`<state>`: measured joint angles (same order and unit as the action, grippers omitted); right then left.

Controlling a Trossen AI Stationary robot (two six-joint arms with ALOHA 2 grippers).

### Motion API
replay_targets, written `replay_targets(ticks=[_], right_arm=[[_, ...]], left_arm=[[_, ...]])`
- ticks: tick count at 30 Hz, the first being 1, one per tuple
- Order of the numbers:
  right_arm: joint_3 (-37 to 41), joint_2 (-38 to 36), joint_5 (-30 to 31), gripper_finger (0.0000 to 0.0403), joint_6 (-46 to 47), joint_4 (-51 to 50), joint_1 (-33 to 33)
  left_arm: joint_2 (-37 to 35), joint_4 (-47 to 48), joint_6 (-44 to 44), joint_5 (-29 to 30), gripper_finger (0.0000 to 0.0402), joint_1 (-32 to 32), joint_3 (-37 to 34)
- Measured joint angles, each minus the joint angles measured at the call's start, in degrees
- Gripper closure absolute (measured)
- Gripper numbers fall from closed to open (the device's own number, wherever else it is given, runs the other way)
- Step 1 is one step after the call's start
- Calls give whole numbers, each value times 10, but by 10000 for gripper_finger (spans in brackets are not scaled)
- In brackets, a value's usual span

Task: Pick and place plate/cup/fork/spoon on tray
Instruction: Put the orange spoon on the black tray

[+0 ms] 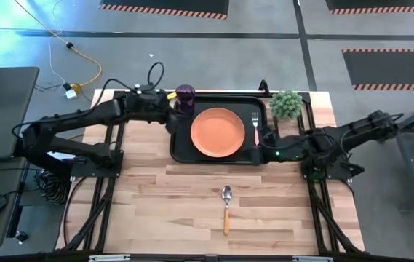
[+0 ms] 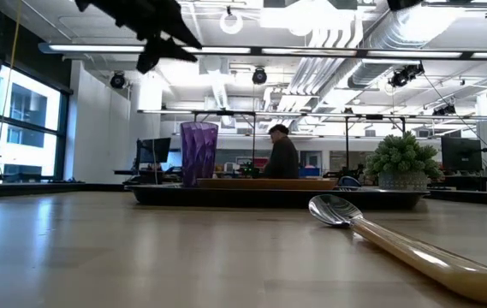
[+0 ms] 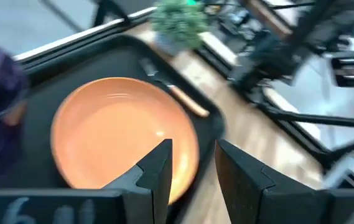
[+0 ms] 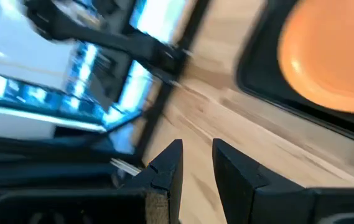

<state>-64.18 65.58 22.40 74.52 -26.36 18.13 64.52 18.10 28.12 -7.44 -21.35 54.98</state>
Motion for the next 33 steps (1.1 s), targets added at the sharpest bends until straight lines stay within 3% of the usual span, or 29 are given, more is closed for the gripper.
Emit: replay_targets(ticks=[8, 13, 16, 24, 33], right_arm=[[0, 2, 132, 324, -95, 195, 56], [0, 19, 145, 324, -194, 334, 67], [-12, 37, 140, 324, -219, 354, 67], [-103, 102, 101, 324, -219, 275, 67], [-270, 201, 84, 324, -97, -21, 67]], left_arm=[[-51, 1, -33, -52, 291, 14, 0], [-76, 2, -49, -54, 291, 16, 0], [-85, 2, -49, -54, 291, 16, 0], [-100, 2, -37, -54, 291, 16, 0], [-114, 2, -5, -54, 291, 16, 0]])
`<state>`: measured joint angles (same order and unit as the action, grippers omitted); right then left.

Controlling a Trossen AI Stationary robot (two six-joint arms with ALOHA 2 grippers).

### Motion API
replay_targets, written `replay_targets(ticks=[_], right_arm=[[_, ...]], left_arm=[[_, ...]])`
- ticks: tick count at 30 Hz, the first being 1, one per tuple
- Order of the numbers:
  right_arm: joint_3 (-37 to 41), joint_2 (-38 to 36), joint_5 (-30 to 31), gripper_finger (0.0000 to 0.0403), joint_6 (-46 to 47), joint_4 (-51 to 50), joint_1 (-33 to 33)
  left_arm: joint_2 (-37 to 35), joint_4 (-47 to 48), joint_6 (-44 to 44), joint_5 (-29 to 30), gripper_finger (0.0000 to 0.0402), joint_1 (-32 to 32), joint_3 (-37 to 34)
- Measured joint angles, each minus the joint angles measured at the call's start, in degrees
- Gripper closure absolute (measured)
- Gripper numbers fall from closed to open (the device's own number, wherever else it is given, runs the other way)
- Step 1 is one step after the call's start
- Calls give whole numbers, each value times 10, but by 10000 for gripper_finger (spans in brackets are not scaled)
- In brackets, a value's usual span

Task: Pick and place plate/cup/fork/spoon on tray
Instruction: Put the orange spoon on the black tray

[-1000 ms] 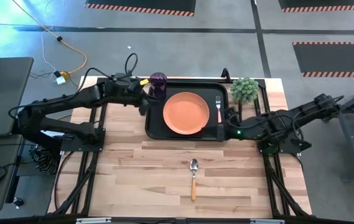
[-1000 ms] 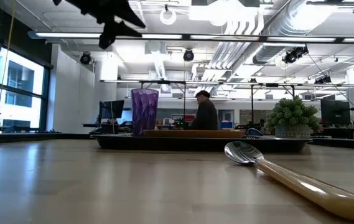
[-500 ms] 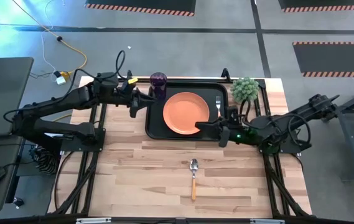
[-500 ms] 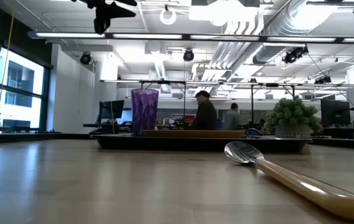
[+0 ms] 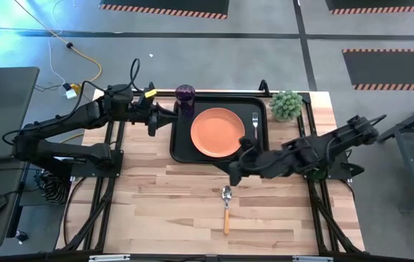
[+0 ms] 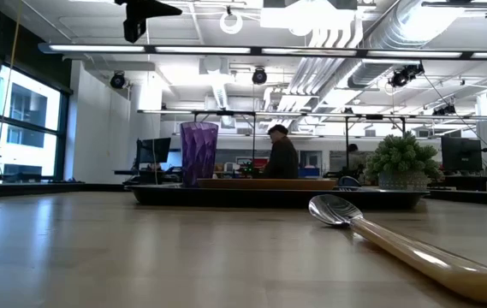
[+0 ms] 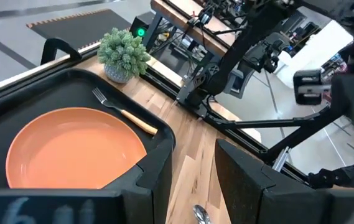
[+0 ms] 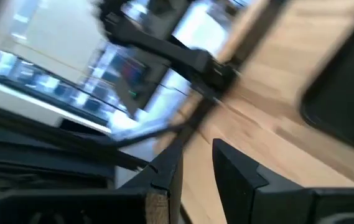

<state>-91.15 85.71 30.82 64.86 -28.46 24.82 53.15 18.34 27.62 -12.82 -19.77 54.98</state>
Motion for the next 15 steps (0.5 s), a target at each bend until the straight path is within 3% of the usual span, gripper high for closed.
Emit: replay_targets(ticks=[6, 11, 15], right_arm=[[-54, 75, -68, 324, 99, -149, 0], [-59, 122, -119, 324, 167, -177, 5], [-60, 148, -125, 324, 224, -180, 15]], left_arm=[[0, 27, 7, 0, 291, 0, 0], [0, 65, 7, 1, 291, 0, 0], [0, 88, -13, 2, 291, 0, 0]])
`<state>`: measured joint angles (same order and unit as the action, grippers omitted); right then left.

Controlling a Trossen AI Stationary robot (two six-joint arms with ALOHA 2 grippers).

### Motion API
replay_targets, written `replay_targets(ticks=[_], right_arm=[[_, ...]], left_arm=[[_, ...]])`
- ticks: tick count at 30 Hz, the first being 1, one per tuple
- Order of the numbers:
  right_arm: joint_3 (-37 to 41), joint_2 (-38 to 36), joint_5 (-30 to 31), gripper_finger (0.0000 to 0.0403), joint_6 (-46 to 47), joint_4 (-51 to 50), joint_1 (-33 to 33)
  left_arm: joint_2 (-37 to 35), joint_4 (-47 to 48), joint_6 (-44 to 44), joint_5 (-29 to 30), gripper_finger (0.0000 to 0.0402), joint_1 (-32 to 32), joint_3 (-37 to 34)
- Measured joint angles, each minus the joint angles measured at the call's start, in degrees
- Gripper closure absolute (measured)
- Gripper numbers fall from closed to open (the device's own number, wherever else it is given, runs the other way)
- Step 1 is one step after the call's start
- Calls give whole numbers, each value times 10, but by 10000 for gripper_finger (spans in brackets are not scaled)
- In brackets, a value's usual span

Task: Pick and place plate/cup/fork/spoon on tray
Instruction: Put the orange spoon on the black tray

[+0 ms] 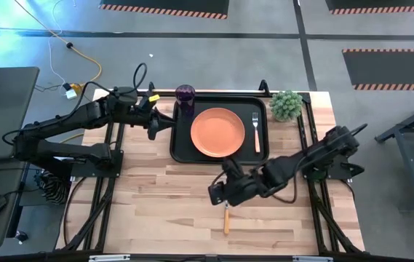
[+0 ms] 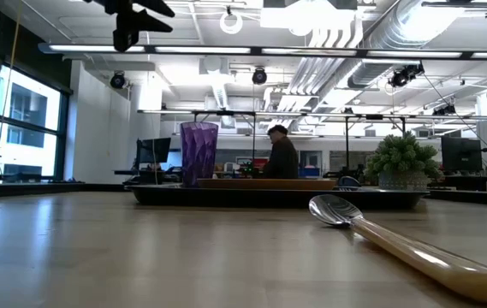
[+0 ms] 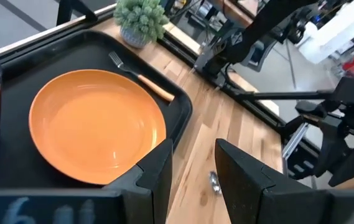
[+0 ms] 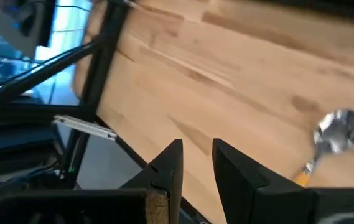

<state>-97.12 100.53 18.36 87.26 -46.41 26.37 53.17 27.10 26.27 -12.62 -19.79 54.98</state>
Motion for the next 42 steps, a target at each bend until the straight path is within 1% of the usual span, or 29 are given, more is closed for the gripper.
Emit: replay_targets(ticks=[4, 12, 21, 28, 32, 36, 42], right_arm=[[0, 22, -23, 325, 66, -19, 10], [0, 56, -73, 325, 172, -90, 22], [0, 107, -128, 325, 179, -86, 23], [0, 126, -128, 323, 199, -81, 23], [0, 141, -134, 311, 208, -81, 23], [0, 158, -157, 294, 210, -81, 23], [0, 178, -159, 284, 224, -70, 23]], left_arm=[[0, 5, -4, 0, 291, 0, 0], [0, 6, -14, 0, 291, 0, 0], [0, 6, -45, -1, 291, -1, 0], [0, 6, -45, -1, 291, -1, 0], [0, 6, -45, -1, 291, -1, 0], [0, 6, -45, -1, 291, -1, 0], [0, 6, -44, -1, 291, -1, 0]])
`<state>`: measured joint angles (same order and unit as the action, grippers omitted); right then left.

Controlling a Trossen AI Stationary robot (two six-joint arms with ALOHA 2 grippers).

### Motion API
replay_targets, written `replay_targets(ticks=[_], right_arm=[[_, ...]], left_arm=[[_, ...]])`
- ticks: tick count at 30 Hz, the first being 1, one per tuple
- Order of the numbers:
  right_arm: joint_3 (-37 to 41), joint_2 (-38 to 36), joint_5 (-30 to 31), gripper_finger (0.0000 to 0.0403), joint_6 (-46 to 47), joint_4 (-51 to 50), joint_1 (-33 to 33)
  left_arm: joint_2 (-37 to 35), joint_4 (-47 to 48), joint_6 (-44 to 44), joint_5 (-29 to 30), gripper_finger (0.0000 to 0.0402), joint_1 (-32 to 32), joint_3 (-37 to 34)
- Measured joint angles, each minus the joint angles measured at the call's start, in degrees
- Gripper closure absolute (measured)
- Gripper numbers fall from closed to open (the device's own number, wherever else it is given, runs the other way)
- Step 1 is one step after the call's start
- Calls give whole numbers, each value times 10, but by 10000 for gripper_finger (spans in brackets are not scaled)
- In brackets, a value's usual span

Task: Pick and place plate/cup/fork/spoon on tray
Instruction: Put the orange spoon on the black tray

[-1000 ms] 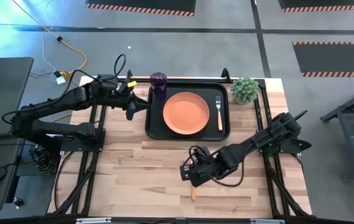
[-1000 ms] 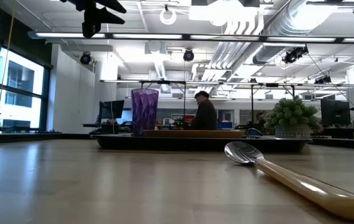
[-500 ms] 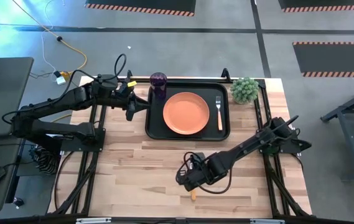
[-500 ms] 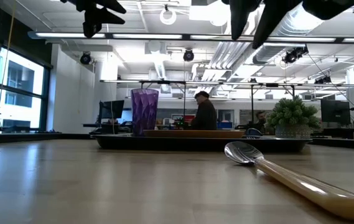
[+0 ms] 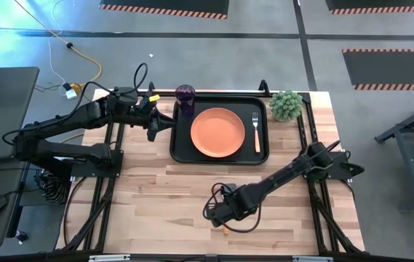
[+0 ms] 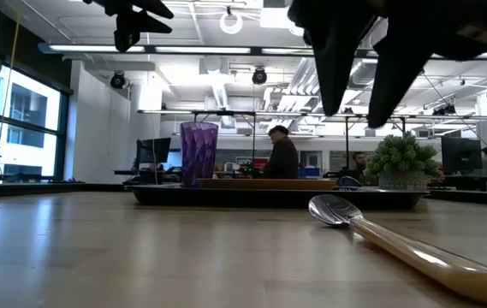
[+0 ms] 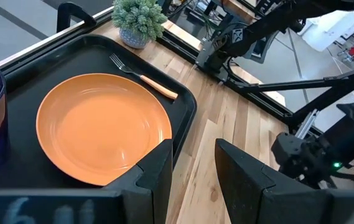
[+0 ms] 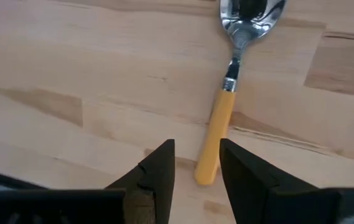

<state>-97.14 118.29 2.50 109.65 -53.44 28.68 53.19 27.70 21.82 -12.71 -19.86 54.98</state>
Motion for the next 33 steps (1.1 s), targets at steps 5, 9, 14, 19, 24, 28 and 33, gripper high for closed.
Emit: replay_targets(ticks=[5, 9, 14, 19, 24, 28, 33], right_arm=[[0, 18, -1, 284, 11, 5, 5], [0, 30, 0, 284, 14, 3, 7], [0, 51, 0, 284, 26, 5, 6], [0, 70, 1, 284, 28, 5, 6], [0, 81, 2, 284, 29, 0, 6], [0, 90, 2, 284, 29, 2, 5], [1, 91, 3, 285, 33, 3, 4]], left_arm=[[0, 0, 0, 0, 291, 0, 0], [0, 0, 0, 0, 291, 0, 0], [0, 0, 0, 0, 291, 0, 0], [0, 0, 1, 0, 291, 0, 0], [0, 0, 0, 0, 291, 0, 0], [0, 0, 0, 0, 291, 0, 0], [0, 0, 0, 0, 291, 0, 0]])
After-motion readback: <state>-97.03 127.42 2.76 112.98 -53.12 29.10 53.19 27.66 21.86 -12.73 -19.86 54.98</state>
